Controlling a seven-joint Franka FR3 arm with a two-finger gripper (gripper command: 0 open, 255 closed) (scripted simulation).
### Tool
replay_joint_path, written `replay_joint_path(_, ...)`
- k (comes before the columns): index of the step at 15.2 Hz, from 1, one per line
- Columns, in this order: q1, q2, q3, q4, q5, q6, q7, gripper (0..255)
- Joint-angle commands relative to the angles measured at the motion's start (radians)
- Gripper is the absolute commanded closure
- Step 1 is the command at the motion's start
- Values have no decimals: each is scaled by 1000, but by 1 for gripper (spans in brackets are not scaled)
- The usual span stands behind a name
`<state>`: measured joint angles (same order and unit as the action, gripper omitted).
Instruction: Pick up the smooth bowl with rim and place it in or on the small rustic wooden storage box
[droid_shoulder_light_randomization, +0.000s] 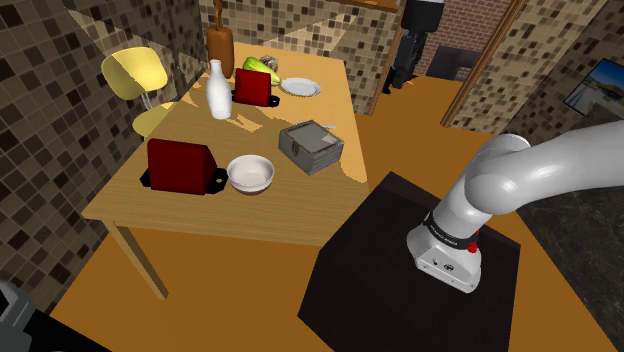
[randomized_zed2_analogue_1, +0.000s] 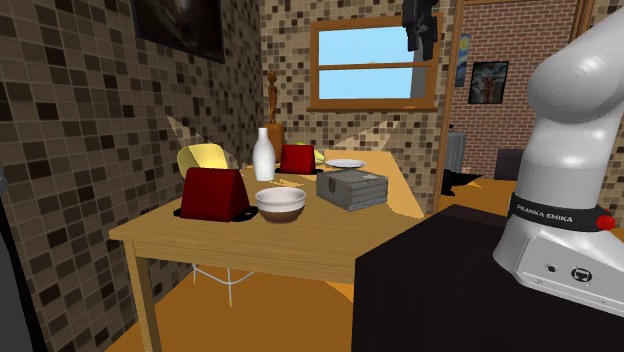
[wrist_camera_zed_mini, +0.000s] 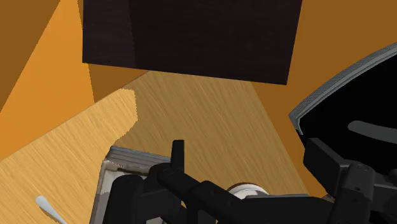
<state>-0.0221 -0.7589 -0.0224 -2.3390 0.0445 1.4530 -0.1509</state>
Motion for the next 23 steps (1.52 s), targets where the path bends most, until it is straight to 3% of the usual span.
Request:
replay_joint_path(1, 0, 0, 0, 0, 0, 0, 0, 0)
replay_joint_path(12, 19, 300, 51, -60, 69, 351, 71, 0)
replay_joint_path(23, 40, 701, 87, 51, 118, 635, 124, 0)
